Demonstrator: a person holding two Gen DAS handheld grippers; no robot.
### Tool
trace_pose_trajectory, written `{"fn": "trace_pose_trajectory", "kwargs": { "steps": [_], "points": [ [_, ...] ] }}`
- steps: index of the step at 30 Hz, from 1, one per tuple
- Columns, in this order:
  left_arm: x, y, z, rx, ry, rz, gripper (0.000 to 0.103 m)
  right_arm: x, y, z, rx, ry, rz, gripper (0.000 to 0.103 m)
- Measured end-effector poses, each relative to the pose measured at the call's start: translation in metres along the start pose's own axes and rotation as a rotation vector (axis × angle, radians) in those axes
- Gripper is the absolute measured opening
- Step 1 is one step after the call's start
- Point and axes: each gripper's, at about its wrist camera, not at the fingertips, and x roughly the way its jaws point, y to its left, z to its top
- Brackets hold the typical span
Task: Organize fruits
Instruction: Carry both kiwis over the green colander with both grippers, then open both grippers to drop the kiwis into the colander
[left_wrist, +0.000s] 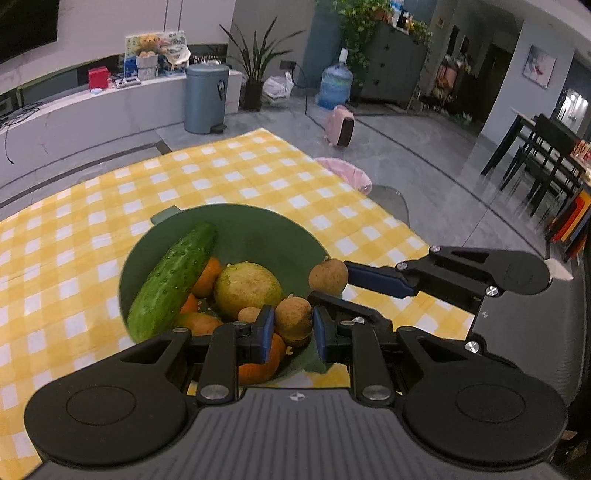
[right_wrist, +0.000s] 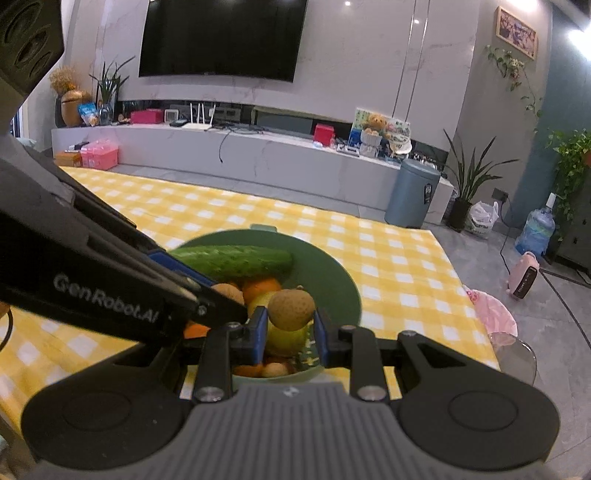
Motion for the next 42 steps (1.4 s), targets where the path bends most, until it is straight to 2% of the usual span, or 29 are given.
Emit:
{"fn": "trace_pose_trajectory", "kwargs": {
  "steps": [12, 16, 25, 34, 40, 42],
  "points": [
    [0.039, 0.024, 0.01, -0.043, 0.074, 0.016, 0.025, 0.055, -0.02, 0.001, -0.053, 0.094, -0.02, 0.023],
    [0.048, 0.032, 0.01, -0.057, 0.085, 0.007, 0.025, 0.068, -0.022, 0.003, -0.079, 0.105, -0.002, 0.023],
    [0.058, 0.043, 0.01, -0.104, 0.102, -0.019, 0.026, 0.081, -0.019, 0.0, -0.092, 0.133, 0.042, 0.023],
    [0.06, 0.046, 0.008, -0.106, 0.112, -0.006, 0.029, 0.08, -0.012, -0.001, -0.107, 0.152, 0.052, 0.023],
    [0.053, 0.044, 0.01, -0.118, 0.123, -0.007, 0.046, 0.077, -0.011, 0.0, -0.11, 0.166, 0.061, 0.025],
    [0.049, 0.042, 0.01, -0.123, 0.127, -0.016, 0.049, 0.074, -0.011, 0.001, -0.111, 0.169, 0.059, 0.03]
  ]
}}
